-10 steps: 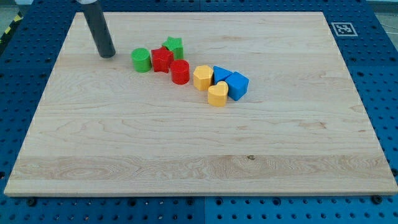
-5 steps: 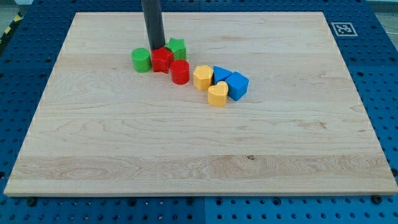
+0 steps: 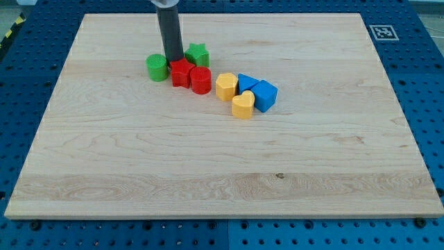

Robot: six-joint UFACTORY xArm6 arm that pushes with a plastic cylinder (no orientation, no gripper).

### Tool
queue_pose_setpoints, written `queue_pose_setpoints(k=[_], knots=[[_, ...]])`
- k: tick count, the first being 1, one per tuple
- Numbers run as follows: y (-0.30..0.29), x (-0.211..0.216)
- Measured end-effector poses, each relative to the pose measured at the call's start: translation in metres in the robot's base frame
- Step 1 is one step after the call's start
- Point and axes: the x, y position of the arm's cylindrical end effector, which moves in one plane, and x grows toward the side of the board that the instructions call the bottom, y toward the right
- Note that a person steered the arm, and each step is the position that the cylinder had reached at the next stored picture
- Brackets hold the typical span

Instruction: Push the red star into the red circle

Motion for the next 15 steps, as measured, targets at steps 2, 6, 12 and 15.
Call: queue_pose_setpoints(k=[2,6,12,15], knots=[[0.000,0.019],[-0.026,-0.046],[-0.027,-0.063],[-0.076,-0.089]])
